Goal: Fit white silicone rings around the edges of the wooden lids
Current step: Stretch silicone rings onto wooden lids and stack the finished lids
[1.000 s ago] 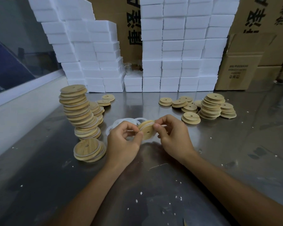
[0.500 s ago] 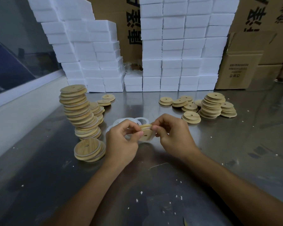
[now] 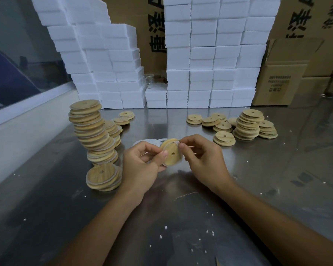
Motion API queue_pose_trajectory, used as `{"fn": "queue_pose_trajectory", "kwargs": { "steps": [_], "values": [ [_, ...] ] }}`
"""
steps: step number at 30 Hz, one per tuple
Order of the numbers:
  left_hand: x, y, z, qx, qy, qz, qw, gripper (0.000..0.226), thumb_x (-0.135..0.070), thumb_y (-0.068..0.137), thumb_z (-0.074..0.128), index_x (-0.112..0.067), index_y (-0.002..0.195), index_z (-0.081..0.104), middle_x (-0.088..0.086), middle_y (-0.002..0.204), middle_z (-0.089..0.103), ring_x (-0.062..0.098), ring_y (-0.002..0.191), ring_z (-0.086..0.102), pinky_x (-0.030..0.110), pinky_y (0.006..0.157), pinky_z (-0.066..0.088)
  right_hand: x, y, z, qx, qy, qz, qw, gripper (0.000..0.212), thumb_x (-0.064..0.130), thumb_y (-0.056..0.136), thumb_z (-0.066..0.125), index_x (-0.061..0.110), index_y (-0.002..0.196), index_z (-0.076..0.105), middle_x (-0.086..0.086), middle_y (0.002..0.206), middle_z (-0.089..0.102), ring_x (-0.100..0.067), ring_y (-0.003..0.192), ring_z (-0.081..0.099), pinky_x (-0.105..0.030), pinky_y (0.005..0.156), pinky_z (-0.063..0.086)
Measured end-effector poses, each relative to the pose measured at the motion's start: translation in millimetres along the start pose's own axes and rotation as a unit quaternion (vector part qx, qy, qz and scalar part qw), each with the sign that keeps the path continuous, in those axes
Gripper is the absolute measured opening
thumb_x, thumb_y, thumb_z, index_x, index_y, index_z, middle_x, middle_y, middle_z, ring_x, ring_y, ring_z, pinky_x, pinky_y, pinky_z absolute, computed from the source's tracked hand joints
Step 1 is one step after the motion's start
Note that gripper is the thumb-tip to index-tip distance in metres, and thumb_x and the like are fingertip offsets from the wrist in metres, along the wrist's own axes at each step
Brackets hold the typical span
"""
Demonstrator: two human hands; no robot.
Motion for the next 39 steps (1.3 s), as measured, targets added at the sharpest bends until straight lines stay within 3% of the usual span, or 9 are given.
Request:
{"fn": "queue_pose_trajectory", "kwargs": {
  "steps": [3,9,12,17,21,24,28,34,39],
  "values": [
    [2.9,-0.5,1.2,-0.003,-0.031,-0.019,0.999,0.022,0.003,0.078,0.076,-0.014,0.069,0.065,0.007,0.078,0.075,0.023,0.078,0.075,0.037,0.062,0.061,1.7,-0.8,1.9,-0.008,0.005,0.001,1.000,0.008,0.017,0.096,0.062,0.013,0.098,0.068,0.016,0.090,0.070,0.001,0.085,0.067,-0.014,0.068,0.053],
    [3.4,-3.1,6.4,0.017,-0.031,-0.020,0.999,0.022,0.007,0.079,0.073,-0.009,0.071,0.061,0.003,0.070,0.074,0.019,0.072,0.074,0.030,0.060,0.059,-2.2,1.5,0.0,-0.008,-0.009,0.019,1.000,0.008,0.016,0.096,0.059,0.014,0.090,0.064,0.011,0.077,0.067,-0.002,0.072,0.064,-0.016,0.062,0.050],
    [3.5,-1.6,6.1,0.028,-0.025,-0.013,0.999,0.024,0.010,0.079,0.072,-0.009,0.070,0.061,0.002,0.070,0.073,0.019,0.073,0.073,0.033,0.063,0.060,-4.2,2.9,-2.1,-0.018,-0.004,0.034,0.999,0.010,0.017,0.095,0.059,0.019,0.085,0.062,0.007,0.071,0.066,-0.006,0.066,0.062,-0.027,0.062,0.053],
    [4.0,0.5,3.7,0.037,0.005,0.001,0.999,0.036,0.008,0.079,0.073,-0.022,0.064,0.064,0.001,0.072,0.072,0.021,0.078,0.073,0.040,0.069,0.061,-13.1,4.3,-1.4,-0.011,0.037,0.094,0.995,0.012,0.016,0.093,0.059,0.021,0.083,0.064,-0.003,0.078,0.070,-0.024,0.077,0.068,-0.049,0.075,0.058],
    [4.4,1.0,1.4,0.039,0.016,0.007,0.999,0.041,0.008,0.079,0.073,-0.029,0.064,0.066,0.001,0.077,0.073,0.021,0.081,0.073,0.045,0.073,0.061,-19.4,4.1,0.3,0.013,0.070,0.127,0.989,0.011,0.012,0.093,0.061,0.014,0.084,0.067,-0.008,0.080,0.072,-0.027,0.080,0.070,-0.053,0.078,0.058],
    [1.8,0.1,1.3,0.038,0.037,0.032,0.998,0.036,0.005,0.079,0.075,-0.030,0.071,0.068,0.000,0.084,0.073,0.019,0.078,0.072,0.043,0.073,0.060,-14.9,2.2,1.9,0.030,0.032,0.086,0.995,0.009,0.016,0.095,0.060,0.015,0.087,0.064,-0.001,0.078,0.070,-0.021,0.075,0.069,-0.047,0.074,0.059],
    [-0.5,-0.1,2.2,0.033,0.046,0.051,0.997,0.028,-0.006,0.080,0.076,-0.033,0.077,0.070,-0.002,0.087,0.073,0.017,0.078,0.072,0.043,0.073,0.060,3.9,0.9,0.5,0.041,-0.041,-0.022,0.998,0.005,0.015,0.096,0.059,0.015,0.093,0.062,0.009,0.081,0.068,-0.009,0.075,0.066,-0.027,0.067,0.056],
    [1.2,-1.5,2.5,0.020,0.040,0.040,0.998,0.029,-0.005,0.086,0.071,-0.032,0.075,0.070,0.000,0.087,0.075,0.020,0.085,0.073,0.050,0.073,0.061,19.1,-4.5,9.6,0.073,-0.128,-0.096,0.984,0.012,0.021,0.098,0.056,0.013,0.106,0.061,0.001,0.096,0.068,-0.018,0.086,0.064,-0.043,0.074,0.053],
    [0.5,-0.9,-0.9,-0.012,0.005,0.021,1.000,0.032,-0.003,0.085,0.070,-0.031,0.069,0.069,-0.003,0.079,0.074,0.017,0.079,0.074,0.039,0.065,0.061,19.0,-5.0,9.1,0.051,-0.123,-0.115,0.984,0.013,0.022,0.098,0.058,0.011,0.104,0.063,-0.002,0.097,0.069,-0.019,0.088,0.065,-0.041,0.071,0.055]
  ]
}}
Point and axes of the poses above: each hand's wrist, its own y-axis towards the middle knuckle, its own z-axis out of the palm, x = y × z, the point moved 6 cm from there along y, towards the middle knuckle
